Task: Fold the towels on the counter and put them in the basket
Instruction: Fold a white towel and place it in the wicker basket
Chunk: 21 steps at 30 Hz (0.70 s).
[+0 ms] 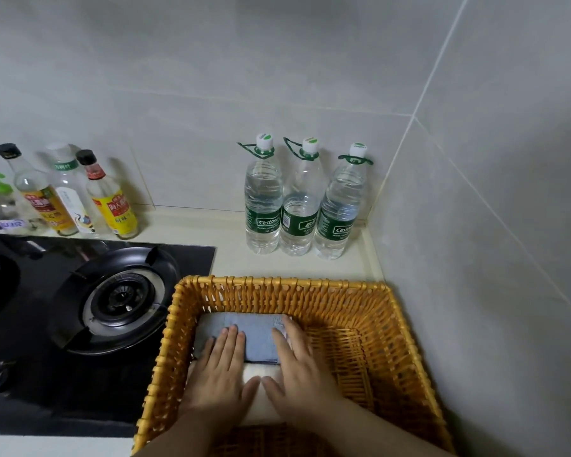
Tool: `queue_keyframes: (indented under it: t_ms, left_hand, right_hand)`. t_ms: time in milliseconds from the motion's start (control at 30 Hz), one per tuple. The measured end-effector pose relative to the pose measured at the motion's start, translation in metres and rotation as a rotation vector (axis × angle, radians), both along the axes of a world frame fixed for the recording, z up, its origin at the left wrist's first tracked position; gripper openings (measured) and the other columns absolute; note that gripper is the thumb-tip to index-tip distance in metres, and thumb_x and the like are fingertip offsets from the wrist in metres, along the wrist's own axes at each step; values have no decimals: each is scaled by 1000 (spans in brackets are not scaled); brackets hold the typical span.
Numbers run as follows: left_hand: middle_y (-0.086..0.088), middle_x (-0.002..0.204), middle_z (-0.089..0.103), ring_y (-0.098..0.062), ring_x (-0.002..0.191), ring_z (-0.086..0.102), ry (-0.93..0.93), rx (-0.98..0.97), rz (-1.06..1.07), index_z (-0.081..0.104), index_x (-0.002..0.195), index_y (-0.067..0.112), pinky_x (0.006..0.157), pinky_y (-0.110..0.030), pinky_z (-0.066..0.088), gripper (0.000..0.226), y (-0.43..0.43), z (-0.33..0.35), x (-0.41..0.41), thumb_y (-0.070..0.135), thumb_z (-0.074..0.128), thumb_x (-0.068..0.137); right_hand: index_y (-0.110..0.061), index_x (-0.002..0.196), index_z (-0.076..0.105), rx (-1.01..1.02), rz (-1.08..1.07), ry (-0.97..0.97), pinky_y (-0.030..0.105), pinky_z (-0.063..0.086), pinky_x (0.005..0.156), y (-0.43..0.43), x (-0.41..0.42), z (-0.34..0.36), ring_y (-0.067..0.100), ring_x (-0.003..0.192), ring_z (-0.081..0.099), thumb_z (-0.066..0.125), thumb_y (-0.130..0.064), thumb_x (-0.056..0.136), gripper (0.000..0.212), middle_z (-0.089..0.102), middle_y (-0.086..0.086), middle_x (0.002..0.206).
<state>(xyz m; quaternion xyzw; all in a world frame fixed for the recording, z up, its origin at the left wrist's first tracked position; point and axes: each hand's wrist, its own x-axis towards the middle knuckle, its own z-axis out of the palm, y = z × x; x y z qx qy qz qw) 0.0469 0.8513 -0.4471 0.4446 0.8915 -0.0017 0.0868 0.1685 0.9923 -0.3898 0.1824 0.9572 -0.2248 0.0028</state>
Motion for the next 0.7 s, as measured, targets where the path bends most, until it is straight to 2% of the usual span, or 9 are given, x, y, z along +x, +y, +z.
queue_keyframes:
  t_ms: [67, 100, 133, 200, 233, 267, 433, 600, 700]
  left_hand:
    - [-12, 150, 33, -20, 149, -1, 16, 34, -5, 34, 142, 3, 117, -37, 4, 74, -1, -4, 0, 59, 22, 94]
    - [-11, 150, 35, -20, 148, 6, 10, 49, 5, 35, 143, 5, 116, -36, 5, 72, -1, -5, 0, 57, 20, 95]
    - [-10, 149, 39, -19, 146, 13, -1, 63, 21, 38, 142, 7, 116, -35, 6, 70, -1, -6, -1, 55, 17, 96]
    - [-8, 148, 44, -15, 141, 24, -33, 92, 45, 42, 142, 9, 116, -34, 7, 69, -1, -9, -2, 53, 14, 97]
    - [-8, 147, 45, -15, 139, 27, -42, 106, 54, 44, 141, 9, 116, -34, 8, 69, -1, -10, -2, 53, 14, 97]
    - [-7, 146, 47, -15, 138, 29, -48, 117, 60, 45, 141, 10, 116, -34, 8, 69, -1, -11, -2, 54, 15, 96]
    - [-10, 134, 58, -19, 129, 37, -22, 110, 74, 58, 129, 8, 115, -34, 7, 74, 5, -15, -2, 55, 13, 94]
    - [-13, 136, 57, -21, 131, 36, -8, 70, 70, 60, 127, 6, 115, -37, 9, 74, 8, -17, -2, 52, 13, 94]
    - [-13, 138, 55, -22, 132, 35, -76, -6, 60, 60, 128, 6, 115, -38, 9, 73, 6, -13, -1, 52, 13, 94]
  right_hand:
    - [-14, 154, -6, 88, 81, -82, 42, -6, 121, 9, -9, -17, 17, 142, -28, 21, -70, 90, 89, -30, -3, 152]
    - [-14, 153, -9, 103, 86, -146, 43, -7, 121, 14, -10, -26, 17, 142, -28, 21, -72, 88, 92, -31, -1, 151]
    - [-13, 154, -5, 120, 78, -166, 43, -3, 122, 18, -9, -36, 20, 145, -21, 23, -73, 87, 94, -24, 1, 155]
    - [-8, 151, 23, 132, 77, -234, 43, 11, 117, 21, -4, -49, 27, 147, 14, 26, -77, 84, 96, 14, 10, 160]
    - [-9, 147, 35, 131, 78, -269, 42, 15, 112, 21, -3, -53, 27, 144, 27, 28, -79, 82, 96, 31, 11, 155]
    - [-10, 144, 40, 125, 73, -269, 40, 16, 110, 21, -3, -56, 26, 142, 31, 30, -80, 80, 95, 39, 10, 152]
    - [-11, 145, 39, 157, 95, -252, 43, 16, 109, 25, -4, -70, 25, 143, 30, 25, -78, 84, 92, 37, 10, 153]
    - [-9, 146, 37, 120, 94, -266, 43, 16, 110, 27, -5, -76, 22, 145, 23, 25, -76, 86, 91, 34, 10, 155]
    - [-9, 144, 41, 77, 83, -283, 43, 19, 109, 27, -3, -72, 22, 142, 33, 26, -77, 86, 91, 37, 10, 153]
